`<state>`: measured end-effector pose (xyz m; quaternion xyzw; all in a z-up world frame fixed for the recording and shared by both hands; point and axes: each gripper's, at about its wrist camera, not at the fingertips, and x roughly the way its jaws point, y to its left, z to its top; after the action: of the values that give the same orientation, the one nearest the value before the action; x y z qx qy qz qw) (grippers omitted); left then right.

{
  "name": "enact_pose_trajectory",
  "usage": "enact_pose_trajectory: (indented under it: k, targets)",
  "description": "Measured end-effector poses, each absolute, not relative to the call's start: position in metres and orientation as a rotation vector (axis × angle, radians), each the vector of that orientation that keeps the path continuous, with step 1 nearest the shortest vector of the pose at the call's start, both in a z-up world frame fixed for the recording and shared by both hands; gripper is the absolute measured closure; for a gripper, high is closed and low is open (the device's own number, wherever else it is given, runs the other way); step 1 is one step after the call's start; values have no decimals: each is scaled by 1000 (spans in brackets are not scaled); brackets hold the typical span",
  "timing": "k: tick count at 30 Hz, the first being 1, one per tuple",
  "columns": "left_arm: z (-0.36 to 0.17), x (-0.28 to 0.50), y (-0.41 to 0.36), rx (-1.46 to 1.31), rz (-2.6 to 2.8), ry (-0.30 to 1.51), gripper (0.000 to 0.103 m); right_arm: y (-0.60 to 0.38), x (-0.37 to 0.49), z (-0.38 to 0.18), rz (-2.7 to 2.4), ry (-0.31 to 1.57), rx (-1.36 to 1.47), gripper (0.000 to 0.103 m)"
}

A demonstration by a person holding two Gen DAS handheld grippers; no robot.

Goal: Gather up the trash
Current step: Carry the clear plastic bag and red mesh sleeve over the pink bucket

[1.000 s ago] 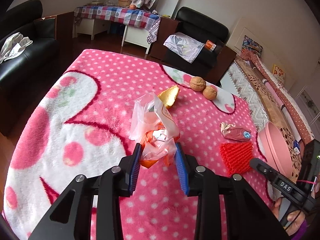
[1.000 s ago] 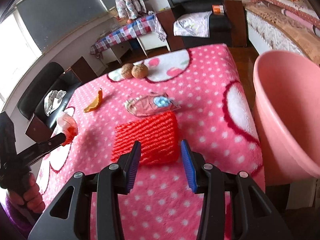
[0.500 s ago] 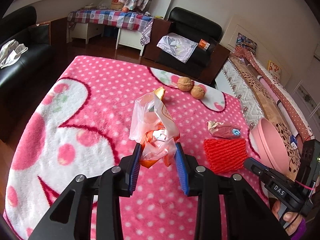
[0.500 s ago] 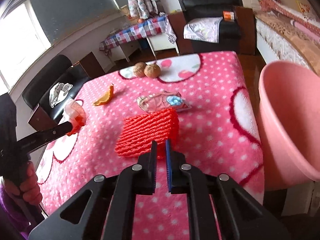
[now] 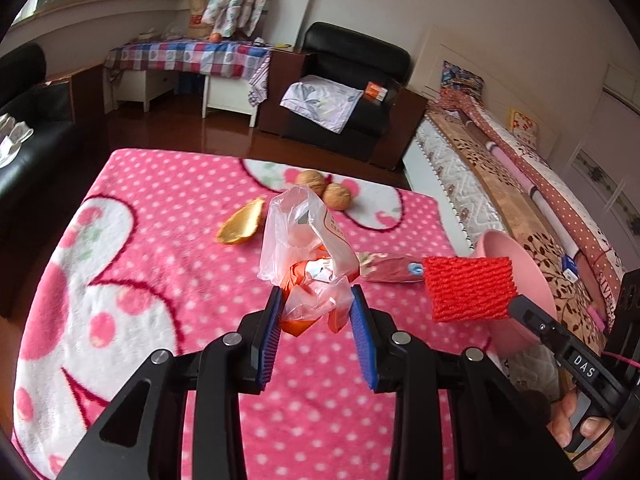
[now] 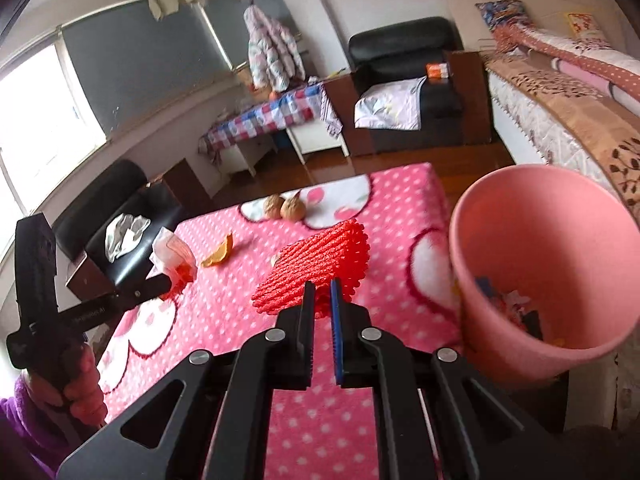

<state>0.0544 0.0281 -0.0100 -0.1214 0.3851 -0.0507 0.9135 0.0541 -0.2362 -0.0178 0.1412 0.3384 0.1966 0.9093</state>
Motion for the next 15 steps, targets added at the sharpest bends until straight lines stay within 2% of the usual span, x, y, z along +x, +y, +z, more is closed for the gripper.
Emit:
enact_pose_trajectory:
  k: [15]
  targets:
    - [4, 65, -31, -170, -194, 794, 71, -316, 47, -6, 216, 605, 394, 95]
